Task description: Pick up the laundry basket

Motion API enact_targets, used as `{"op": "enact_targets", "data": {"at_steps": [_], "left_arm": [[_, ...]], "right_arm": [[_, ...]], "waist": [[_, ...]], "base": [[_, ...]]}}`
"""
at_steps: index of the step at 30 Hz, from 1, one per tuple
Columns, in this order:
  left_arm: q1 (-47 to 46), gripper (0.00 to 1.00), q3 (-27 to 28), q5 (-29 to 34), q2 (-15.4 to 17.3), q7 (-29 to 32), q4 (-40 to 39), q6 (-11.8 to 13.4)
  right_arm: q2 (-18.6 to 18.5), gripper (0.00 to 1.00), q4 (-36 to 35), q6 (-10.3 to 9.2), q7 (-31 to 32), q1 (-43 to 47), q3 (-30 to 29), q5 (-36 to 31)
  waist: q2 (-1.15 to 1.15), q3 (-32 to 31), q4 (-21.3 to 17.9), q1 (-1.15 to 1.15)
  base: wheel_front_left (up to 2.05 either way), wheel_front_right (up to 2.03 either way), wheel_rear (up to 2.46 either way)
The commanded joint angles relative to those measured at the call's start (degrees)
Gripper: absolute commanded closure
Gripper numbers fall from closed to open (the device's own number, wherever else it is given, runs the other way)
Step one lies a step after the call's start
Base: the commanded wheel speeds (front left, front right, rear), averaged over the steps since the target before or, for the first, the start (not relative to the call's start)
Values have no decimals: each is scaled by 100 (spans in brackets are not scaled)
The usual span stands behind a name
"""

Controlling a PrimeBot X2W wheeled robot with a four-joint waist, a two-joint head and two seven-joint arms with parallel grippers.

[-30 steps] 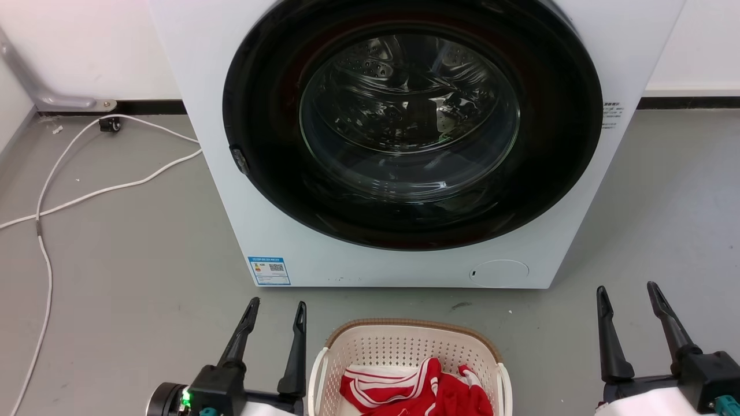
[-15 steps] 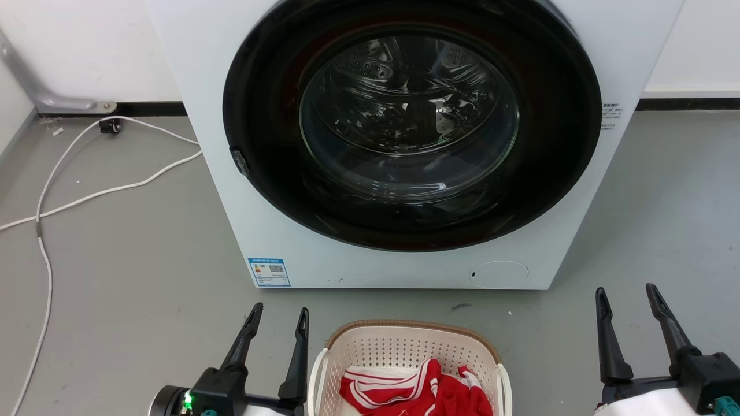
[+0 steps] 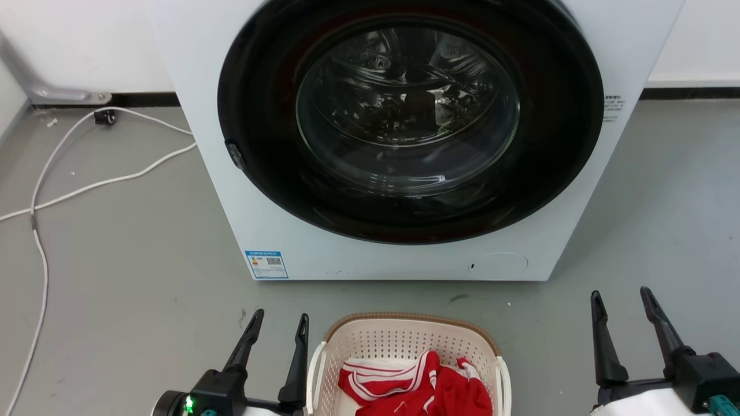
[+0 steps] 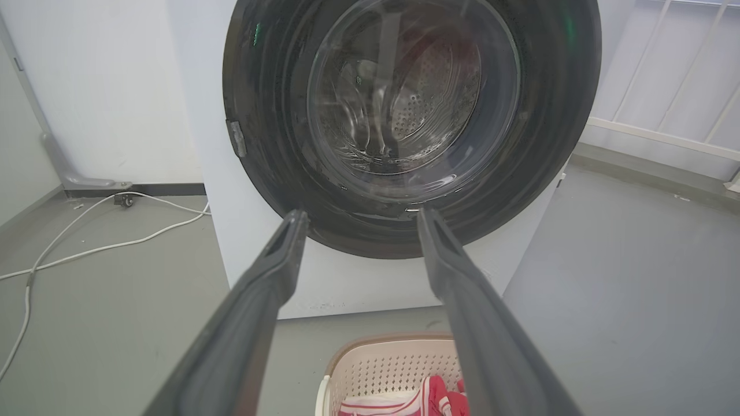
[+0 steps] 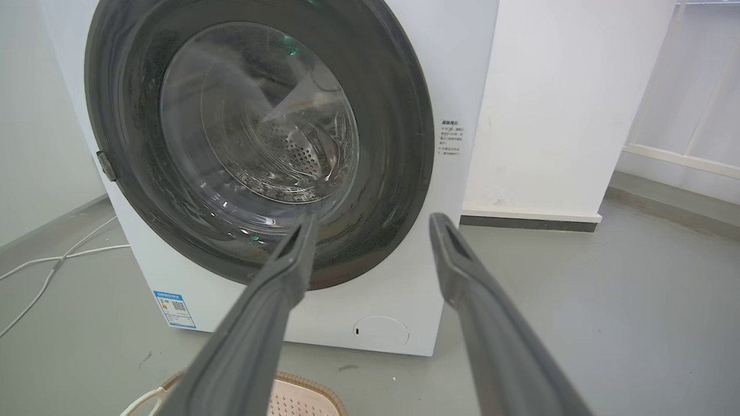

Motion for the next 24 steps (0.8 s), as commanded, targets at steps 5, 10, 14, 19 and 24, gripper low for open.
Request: {"op": "enact_targets", "data": {"at_steps": [5,10,14,19,24], "left_arm": [[-270,0,88,28,-5,-16,78,-51],[-777,0,202,75,-4,-16,388,-169],[-1281,0,310,113,66,-16,778,-261],[-1968,0,489,39,140,-16,1462,-315],[-2711,0,469,86,278,-15,2254,-372]], "right_arm": [[-16,0,92,-2,165,-266,100,108],[-15,0,236,-2,264,-691,158,114],[-15,0,483,-2,332,-1103,247,89],[-13,0,940,-3,504,-1780,216,178],[-12,0,1601,-3,741,-2533,176,270]], "waist": [[0,464,-107,0],[0,1096,-139,0],[0,1640,-167,0],[0,2342,-234,0],[0,2924,-253,0]], "base": [[0,0,0],[0,0,0],[0,0,0],[0,0,0],[0,0,0]]}}
